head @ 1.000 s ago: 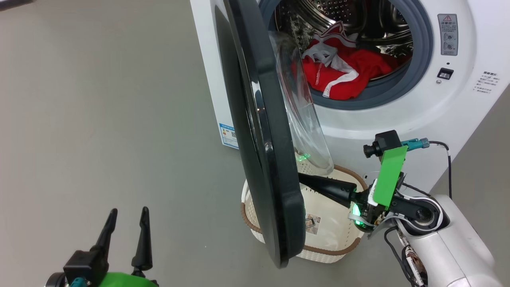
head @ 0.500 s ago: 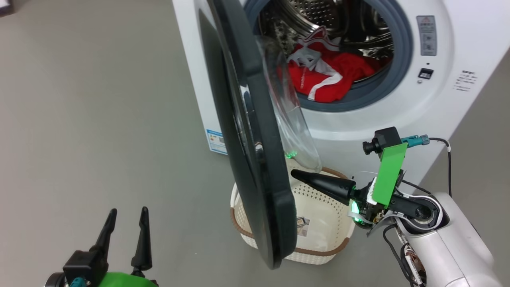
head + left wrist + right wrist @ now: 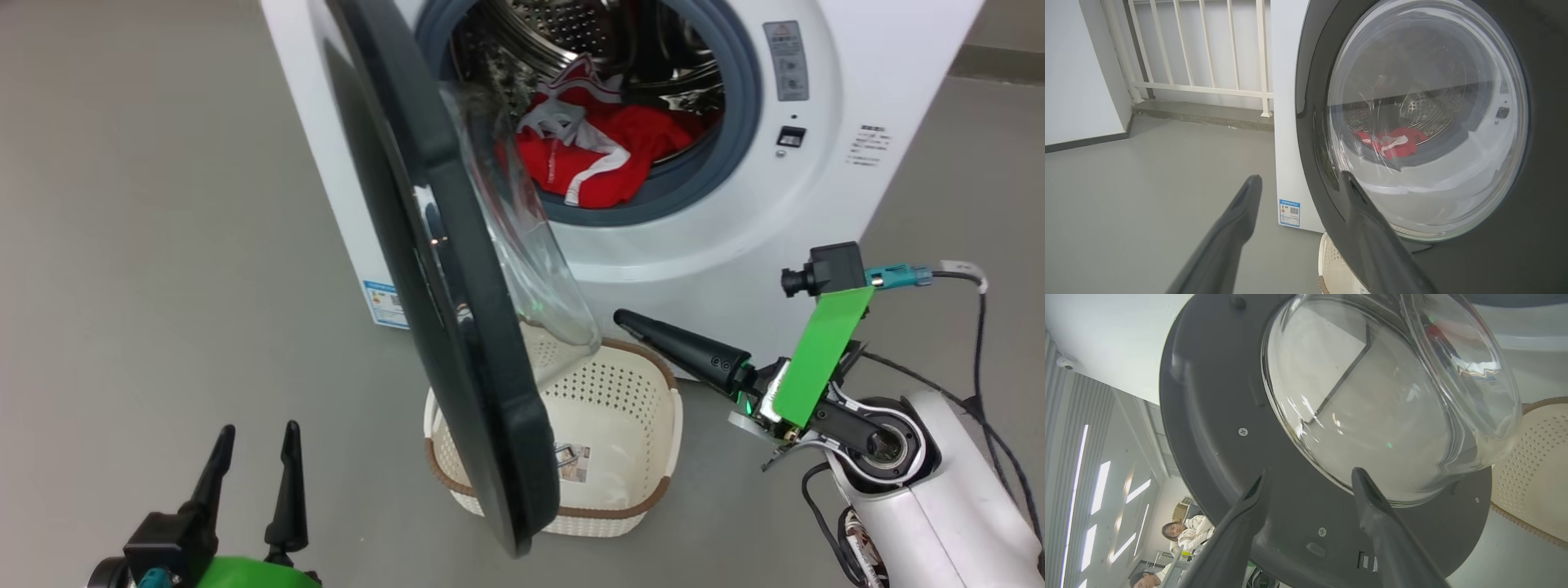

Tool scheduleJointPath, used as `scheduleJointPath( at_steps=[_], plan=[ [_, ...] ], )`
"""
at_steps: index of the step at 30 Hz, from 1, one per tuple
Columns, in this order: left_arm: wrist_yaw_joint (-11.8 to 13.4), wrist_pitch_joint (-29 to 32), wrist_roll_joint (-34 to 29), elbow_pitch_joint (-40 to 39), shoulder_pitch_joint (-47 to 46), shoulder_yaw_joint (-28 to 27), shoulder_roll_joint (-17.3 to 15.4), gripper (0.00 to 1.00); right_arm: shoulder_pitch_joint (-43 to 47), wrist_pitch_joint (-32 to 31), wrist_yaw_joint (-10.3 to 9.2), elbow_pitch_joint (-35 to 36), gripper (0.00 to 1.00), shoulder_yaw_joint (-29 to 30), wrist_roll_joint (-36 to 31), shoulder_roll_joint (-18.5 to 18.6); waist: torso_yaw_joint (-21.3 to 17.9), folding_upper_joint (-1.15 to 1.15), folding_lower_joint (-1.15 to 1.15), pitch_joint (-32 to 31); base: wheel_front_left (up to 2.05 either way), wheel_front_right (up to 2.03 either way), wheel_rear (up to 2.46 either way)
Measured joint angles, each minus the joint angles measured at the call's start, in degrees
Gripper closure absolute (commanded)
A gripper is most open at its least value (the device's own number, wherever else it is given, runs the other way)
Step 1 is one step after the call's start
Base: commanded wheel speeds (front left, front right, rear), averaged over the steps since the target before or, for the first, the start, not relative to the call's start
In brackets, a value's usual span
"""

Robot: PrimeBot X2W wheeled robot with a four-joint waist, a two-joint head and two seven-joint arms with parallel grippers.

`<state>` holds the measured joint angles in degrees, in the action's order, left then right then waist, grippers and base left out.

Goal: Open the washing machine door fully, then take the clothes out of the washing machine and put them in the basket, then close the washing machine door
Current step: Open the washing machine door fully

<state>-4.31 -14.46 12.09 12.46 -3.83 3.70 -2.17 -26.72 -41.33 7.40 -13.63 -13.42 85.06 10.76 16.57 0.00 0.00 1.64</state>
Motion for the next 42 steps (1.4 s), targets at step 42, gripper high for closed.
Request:
scheduleJointPath(
  at_steps=[42],
  plan=[
    [0.2,0.0,0.0,-2.9,2.4,-0.7,0.0,0.0,13.7,55.6,0.0,-0.6,0.0,-4.8,-41.7,10.1,-11.2,0.0,0.0,-1.2,0.0,0.0,0.0]
  ],
)
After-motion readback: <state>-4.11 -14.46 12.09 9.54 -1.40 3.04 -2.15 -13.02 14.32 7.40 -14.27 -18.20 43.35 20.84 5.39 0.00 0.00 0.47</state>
